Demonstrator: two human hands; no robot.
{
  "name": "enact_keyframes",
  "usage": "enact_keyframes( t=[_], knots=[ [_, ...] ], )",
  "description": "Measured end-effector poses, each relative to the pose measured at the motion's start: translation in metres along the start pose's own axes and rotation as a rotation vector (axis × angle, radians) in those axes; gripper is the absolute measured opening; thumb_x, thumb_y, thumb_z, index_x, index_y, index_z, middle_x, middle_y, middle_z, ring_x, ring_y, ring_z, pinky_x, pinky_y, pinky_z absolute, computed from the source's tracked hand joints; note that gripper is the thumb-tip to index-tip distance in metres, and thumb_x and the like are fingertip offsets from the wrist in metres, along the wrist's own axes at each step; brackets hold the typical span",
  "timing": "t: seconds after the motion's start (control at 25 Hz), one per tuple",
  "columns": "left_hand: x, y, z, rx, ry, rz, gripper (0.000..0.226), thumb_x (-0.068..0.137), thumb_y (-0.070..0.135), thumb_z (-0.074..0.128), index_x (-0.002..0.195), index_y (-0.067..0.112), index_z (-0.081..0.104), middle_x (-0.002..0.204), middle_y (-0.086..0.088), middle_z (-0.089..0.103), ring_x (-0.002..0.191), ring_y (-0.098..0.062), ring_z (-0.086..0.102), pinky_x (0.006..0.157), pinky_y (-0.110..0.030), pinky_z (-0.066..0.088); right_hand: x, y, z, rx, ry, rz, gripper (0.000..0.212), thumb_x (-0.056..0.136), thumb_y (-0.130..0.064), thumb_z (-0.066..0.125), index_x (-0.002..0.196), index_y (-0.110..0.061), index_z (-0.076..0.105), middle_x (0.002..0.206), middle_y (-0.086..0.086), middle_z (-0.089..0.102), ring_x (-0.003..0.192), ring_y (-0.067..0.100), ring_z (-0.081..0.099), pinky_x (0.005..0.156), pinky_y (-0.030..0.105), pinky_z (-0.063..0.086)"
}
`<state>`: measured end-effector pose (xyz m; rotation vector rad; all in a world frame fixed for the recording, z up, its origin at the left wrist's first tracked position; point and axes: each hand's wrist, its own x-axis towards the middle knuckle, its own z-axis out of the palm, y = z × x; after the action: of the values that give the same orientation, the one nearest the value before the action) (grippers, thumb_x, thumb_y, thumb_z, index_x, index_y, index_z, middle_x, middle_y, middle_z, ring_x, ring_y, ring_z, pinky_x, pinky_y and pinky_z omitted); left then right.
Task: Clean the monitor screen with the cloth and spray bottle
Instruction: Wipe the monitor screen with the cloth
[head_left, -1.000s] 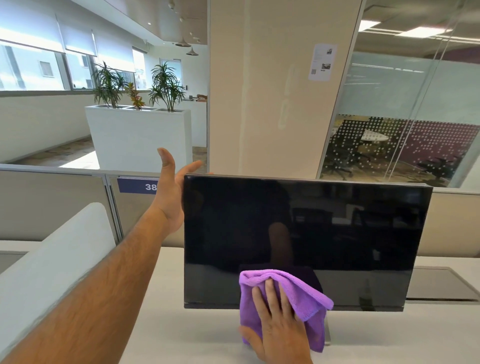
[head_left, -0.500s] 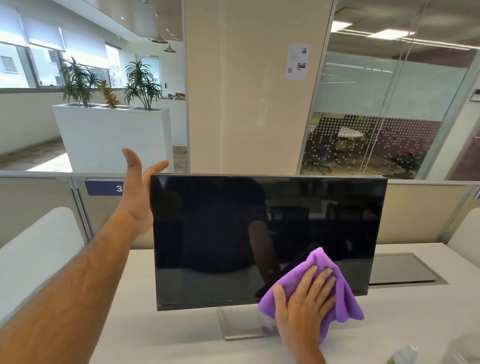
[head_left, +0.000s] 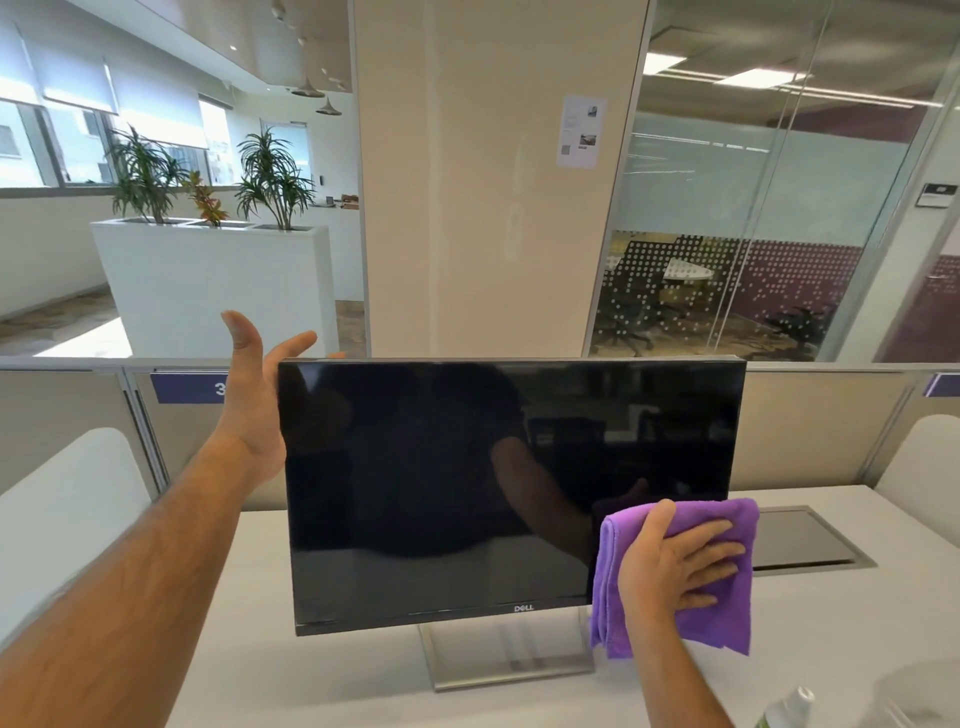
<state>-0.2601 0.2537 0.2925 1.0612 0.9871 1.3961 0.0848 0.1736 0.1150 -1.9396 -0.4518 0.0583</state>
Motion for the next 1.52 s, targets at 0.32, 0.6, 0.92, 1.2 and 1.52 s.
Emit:
enact_keyframes(
  t=[0.32, 0.6, 0.92, 1.2, 1.52],
  knots=[
    [-0.002, 0.001, 0.002, -0.003, -0.012, 0.023, 0.090, 0.080, 0.087, 0.011, 0.136, 0.033, 0.056, 0.125, 0.000, 0.070, 0.117, -0.029, 0.064, 0.107, -0.057, 0.042, 0.032, -0.077, -0.018, 0.009, 0.000, -0.237, 0.093, 0.087, -0.075, 0.008, 0.158, -0.017, -0.010, 0.167, 0.013, -0.012, 0.153, 0.039, -0.009, 0.122, 0.062, -0.001],
    [-0.002, 0.001, 0.003, 0.012, -0.012, 0.016, 0.091, 0.078, 0.089, 0.012, 0.137, 0.034, 0.055, 0.128, -0.001, 0.069, 0.120, -0.030, 0.061, 0.110, -0.061, 0.038, 0.042, -0.129, -0.019, -0.084, -0.017, -0.458, 0.094, 0.088, -0.074, 0.014, 0.158, -0.016, -0.011, 0.166, 0.015, -0.017, 0.152, 0.038, -0.017, 0.119, 0.065, -0.006],
    [0.000, 0.000, 0.002, 0.039, 0.011, -0.003, 0.092, 0.076, 0.090, 0.010, 0.136, 0.038, 0.056, 0.134, -0.002, 0.064, 0.126, -0.034, 0.055, 0.110, -0.067, 0.033, -0.028, -0.139, 0.011, -0.330, -0.012, -0.809, 0.079, 0.098, -0.057, 0.019, 0.159, -0.013, -0.003, 0.165, 0.025, -0.002, 0.151, 0.048, -0.003, 0.116, 0.072, 0.007],
    [0.004, -0.003, 0.002, 0.053, 0.046, 0.010, 0.094, 0.075, 0.091, 0.010, 0.140, 0.038, 0.051, 0.145, -0.006, 0.054, 0.135, -0.036, 0.046, 0.112, -0.068, 0.028, -0.100, -0.152, 0.034, -0.332, -0.124, -1.179, 0.075, 0.100, -0.055, 0.024, 0.160, -0.018, -0.002, 0.167, 0.017, -0.003, 0.153, 0.043, -0.006, 0.117, 0.071, -0.001],
    [0.001, -0.006, -0.001, 0.073, 0.028, 0.050, 0.092, 0.079, 0.089, 0.010, 0.149, 0.035, 0.039, 0.148, -0.008, 0.050, 0.131, -0.033, 0.051, 0.112, -0.058, 0.036, -0.160, -0.153, 0.026, -0.027, -0.740, -1.310, 0.066, 0.102, -0.050, 0.026, 0.155, -0.043, -0.012, 0.164, -0.014, -0.024, 0.150, 0.012, -0.029, 0.119, 0.052, -0.014]
  ],
)
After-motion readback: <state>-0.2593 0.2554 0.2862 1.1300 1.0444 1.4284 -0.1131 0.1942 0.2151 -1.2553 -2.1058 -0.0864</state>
